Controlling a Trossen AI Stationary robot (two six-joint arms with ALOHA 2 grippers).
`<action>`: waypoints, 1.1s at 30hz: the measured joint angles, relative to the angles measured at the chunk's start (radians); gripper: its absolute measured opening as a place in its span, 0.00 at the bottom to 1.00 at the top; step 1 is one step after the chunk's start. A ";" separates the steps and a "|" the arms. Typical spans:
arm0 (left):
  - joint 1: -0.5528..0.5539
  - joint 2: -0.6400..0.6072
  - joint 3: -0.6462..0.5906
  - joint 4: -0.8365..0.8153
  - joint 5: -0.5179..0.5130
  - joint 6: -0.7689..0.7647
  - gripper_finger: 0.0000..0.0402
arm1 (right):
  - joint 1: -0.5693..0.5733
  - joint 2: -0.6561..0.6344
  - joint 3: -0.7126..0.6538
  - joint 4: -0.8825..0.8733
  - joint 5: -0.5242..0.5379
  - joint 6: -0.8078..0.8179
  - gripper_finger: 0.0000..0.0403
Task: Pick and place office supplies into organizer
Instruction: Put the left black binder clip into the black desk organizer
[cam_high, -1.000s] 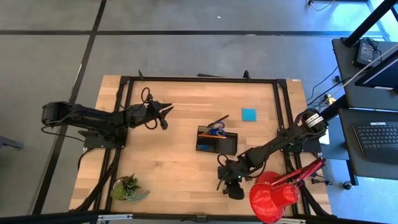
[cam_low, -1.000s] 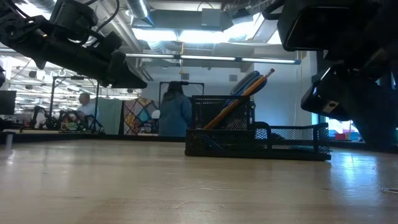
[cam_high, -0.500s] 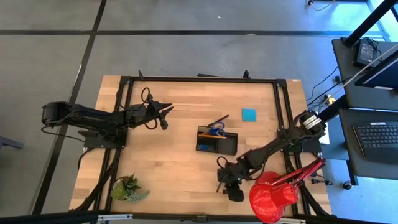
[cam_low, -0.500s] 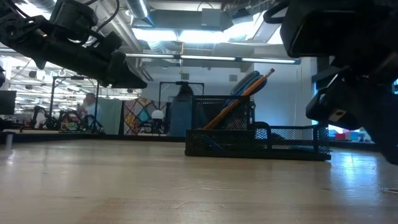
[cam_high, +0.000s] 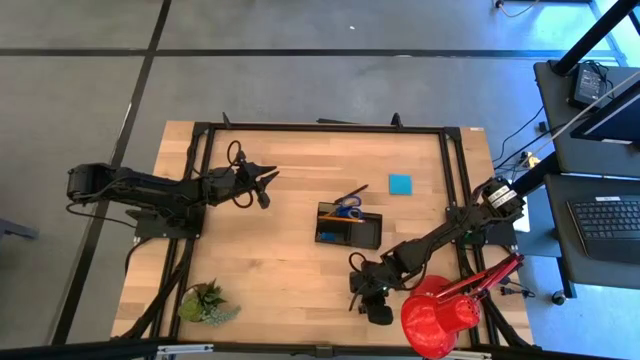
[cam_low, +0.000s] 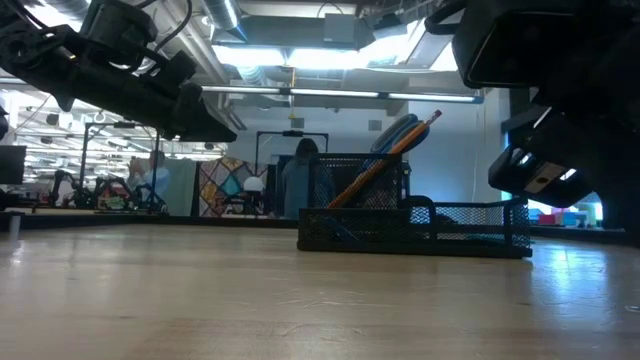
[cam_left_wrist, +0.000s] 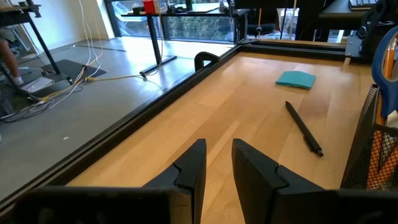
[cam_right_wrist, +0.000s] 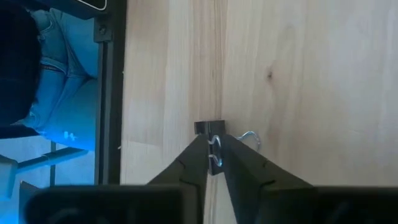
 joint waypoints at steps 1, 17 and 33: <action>0.000 0.000 0.000 0.000 0.000 0.000 0.18 | 0.000 0.000 0.000 0.000 0.000 0.000 0.12; 0.000 0.000 0.000 0.000 0.000 0.000 0.18 | -0.002 0.020 0.001 0.026 -0.039 -0.027 0.01; 0.000 0.000 0.000 -0.016 0.000 0.000 0.18 | -0.038 -0.170 0.000 -0.047 0.344 -0.254 0.01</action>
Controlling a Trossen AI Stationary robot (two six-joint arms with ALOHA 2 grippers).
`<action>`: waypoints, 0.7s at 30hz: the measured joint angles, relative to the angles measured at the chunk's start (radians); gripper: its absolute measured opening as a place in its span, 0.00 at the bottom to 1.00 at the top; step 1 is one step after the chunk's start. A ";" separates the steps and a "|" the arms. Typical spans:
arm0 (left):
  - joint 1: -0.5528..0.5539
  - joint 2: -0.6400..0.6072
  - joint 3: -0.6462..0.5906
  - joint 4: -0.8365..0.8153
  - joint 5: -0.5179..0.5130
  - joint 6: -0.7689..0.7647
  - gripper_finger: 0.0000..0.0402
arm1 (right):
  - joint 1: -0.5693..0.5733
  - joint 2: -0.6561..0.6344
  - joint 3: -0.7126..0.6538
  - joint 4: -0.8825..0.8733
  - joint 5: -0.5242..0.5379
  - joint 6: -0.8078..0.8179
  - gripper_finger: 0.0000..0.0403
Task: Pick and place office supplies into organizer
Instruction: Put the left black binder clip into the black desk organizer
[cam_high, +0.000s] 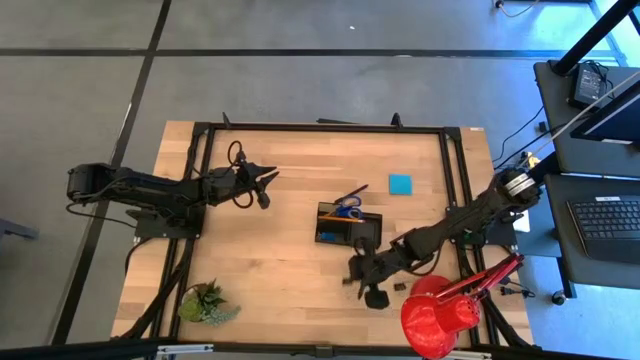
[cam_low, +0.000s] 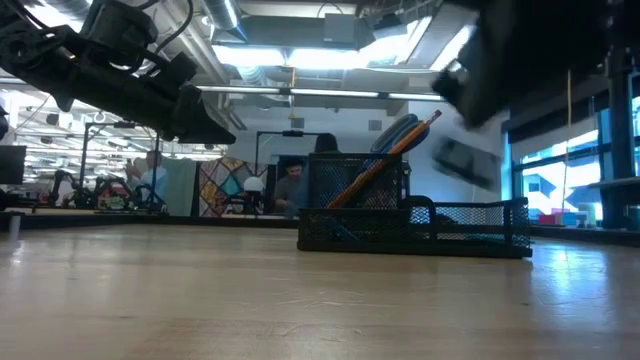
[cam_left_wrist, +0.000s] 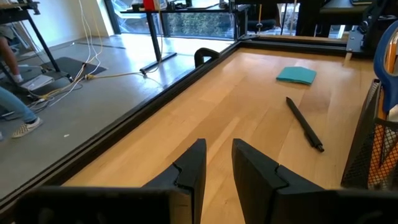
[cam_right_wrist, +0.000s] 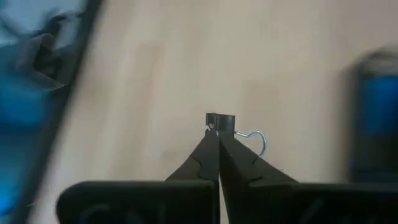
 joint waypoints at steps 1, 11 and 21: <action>0.000 0.000 0.000 -0.001 0.000 0.000 0.18 | 0.000 -0.015 0.000 -0.007 0.067 -0.025 0.01; 0.000 0.000 0.000 -0.006 0.000 0.000 0.18 | -0.034 -0.019 0.000 -0.012 0.405 -0.170 0.01; 0.000 0.000 0.000 -0.006 0.000 0.000 0.18 | -0.088 0.090 0.000 -0.012 0.535 -0.186 0.01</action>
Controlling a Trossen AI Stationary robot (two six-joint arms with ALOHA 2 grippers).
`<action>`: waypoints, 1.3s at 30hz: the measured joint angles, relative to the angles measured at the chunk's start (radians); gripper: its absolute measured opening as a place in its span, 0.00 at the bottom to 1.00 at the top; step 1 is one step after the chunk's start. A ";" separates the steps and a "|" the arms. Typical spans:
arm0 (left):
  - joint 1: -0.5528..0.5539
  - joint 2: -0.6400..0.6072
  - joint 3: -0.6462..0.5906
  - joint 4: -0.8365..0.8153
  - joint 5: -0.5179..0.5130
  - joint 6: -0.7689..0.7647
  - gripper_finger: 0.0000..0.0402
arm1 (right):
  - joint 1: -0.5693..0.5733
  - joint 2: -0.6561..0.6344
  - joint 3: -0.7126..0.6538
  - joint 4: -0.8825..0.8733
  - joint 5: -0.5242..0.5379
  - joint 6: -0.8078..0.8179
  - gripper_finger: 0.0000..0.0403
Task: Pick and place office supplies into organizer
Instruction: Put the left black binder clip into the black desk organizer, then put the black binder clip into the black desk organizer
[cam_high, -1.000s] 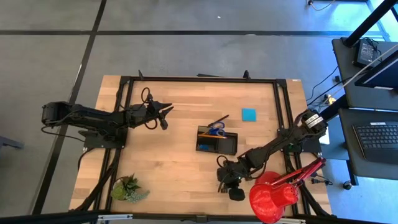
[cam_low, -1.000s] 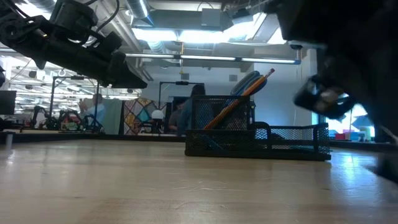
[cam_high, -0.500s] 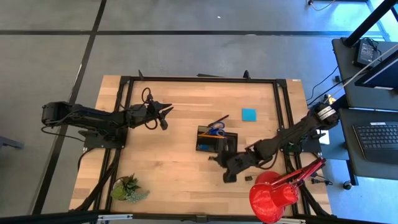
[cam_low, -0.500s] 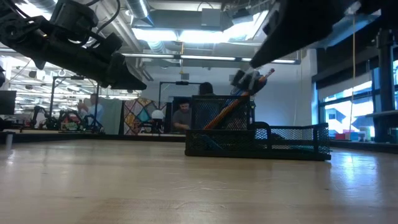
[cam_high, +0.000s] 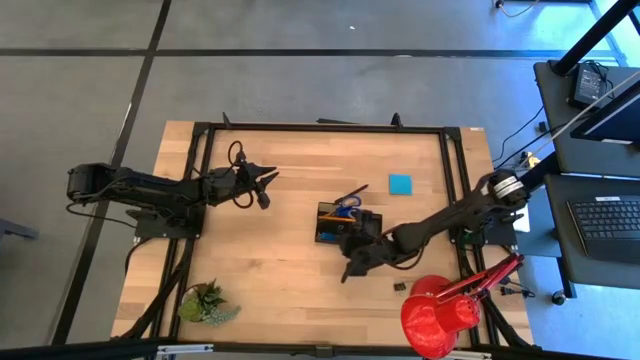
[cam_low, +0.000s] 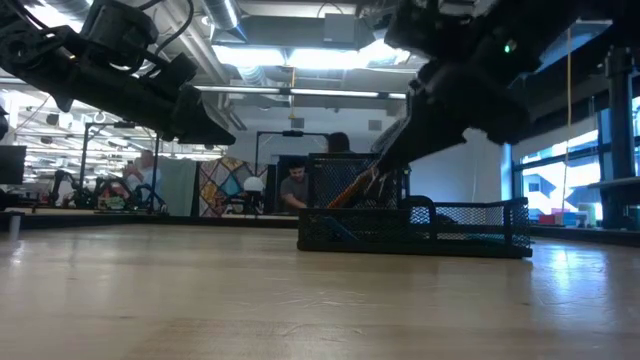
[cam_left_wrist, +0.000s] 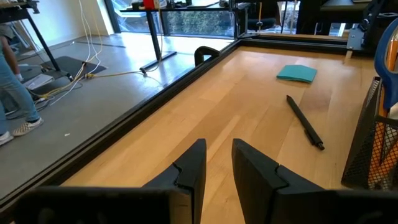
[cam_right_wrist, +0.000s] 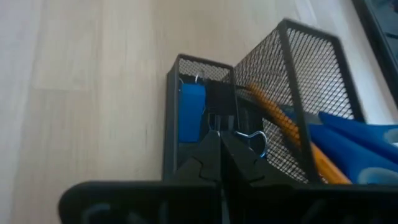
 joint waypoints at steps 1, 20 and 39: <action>0.000 0.000 0.000 0.000 0.000 0.000 0.18 | -0.002 0.008 0.000 -0.001 -0.002 0.003 0.01; 0.000 0.000 0.000 0.000 0.000 0.000 0.18 | -0.008 0.040 0.000 -0.002 -0.061 0.019 0.07; 0.000 0.000 0.000 -0.001 0.000 0.000 0.18 | 0.018 0.040 0.030 -0.092 -0.063 0.019 0.39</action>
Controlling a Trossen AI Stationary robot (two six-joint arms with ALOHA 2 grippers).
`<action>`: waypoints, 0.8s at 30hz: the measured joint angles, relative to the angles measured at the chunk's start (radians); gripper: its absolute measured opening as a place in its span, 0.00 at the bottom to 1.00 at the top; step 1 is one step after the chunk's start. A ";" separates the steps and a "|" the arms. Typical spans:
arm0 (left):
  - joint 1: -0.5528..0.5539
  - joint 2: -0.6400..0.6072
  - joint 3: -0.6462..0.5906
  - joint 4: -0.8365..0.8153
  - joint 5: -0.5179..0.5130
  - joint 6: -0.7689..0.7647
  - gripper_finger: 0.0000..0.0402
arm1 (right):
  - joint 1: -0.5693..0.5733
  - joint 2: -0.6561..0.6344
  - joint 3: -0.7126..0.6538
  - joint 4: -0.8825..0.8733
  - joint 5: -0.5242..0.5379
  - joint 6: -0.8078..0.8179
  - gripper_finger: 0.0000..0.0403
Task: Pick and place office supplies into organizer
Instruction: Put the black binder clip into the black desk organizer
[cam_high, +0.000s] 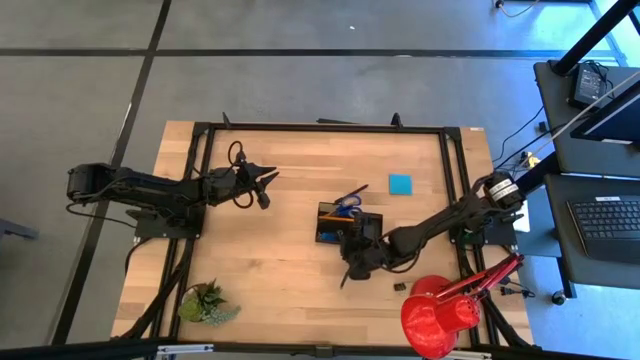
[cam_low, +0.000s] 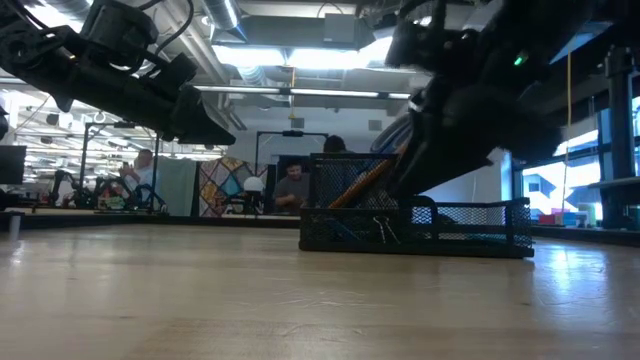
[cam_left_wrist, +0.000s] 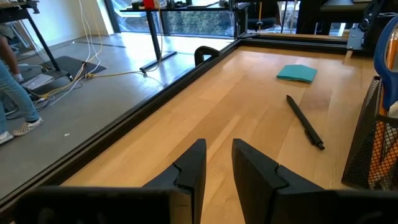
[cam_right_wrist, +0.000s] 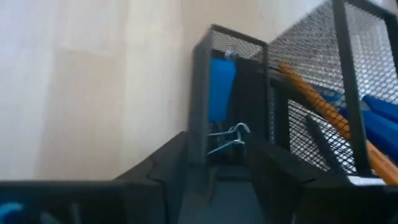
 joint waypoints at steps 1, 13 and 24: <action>0.000 0.000 0.000 0.000 0.000 0.000 0.18 | 0.010 0.000 0.018 -0.032 0.000 0.000 0.40; 0.000 0.000 0.000 0.000 0.000 0.000 0.18 | 0.197 0.000 0.222 -0.521 -0.002 0.308 0.43; 0.000 0.000 0.000 0.000 0.000 0.000 0.18 | 0.396 0.000 0.260 -0.647 -0.164 0.546 0.43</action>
